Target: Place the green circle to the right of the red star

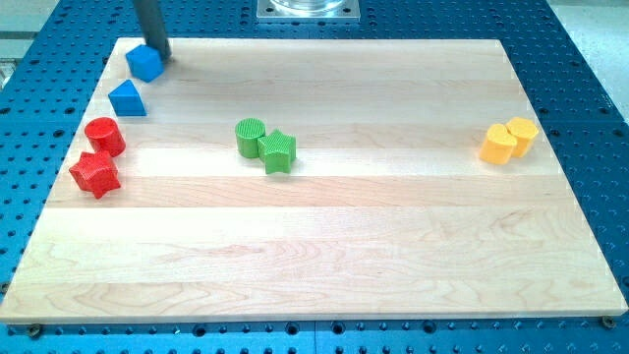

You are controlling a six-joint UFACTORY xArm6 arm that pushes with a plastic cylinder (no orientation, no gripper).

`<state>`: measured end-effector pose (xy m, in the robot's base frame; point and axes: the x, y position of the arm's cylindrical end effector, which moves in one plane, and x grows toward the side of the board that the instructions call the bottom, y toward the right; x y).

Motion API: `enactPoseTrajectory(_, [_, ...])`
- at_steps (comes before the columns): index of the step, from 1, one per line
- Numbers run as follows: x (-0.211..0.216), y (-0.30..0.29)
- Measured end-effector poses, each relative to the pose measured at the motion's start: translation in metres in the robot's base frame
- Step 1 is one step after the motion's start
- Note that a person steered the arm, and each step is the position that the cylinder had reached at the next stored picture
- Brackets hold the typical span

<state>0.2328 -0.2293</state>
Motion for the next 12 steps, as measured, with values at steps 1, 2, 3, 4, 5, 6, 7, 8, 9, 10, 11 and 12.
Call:
enactPoseTrajectory(1, [0.001, 0.011])
enactPoseTrajectory(2, [-0.012, 0.07])
enactPoseTrajectory(3, [0.057, 0.163])
enactPoseTrajectory(4, [0.119, 0.194])
enactPoseTrajectory(5, [0.184, 0.163])
enactPoseTrajectory(6, [0.248, 0.124])
enactPoseTrajectory(7, [0.253, 0.138])
enactPoseTrajectory(8, [0.234, 0.187])
enactPoseTrajectory(9, [0.2, 0.187])
enactPoseTrajectory(10, [0.221, 0.127])
enactPoseTrajectory(11, [0.261, 0.093])
enactPoseTrajectory(12, [0.223, 0.12])
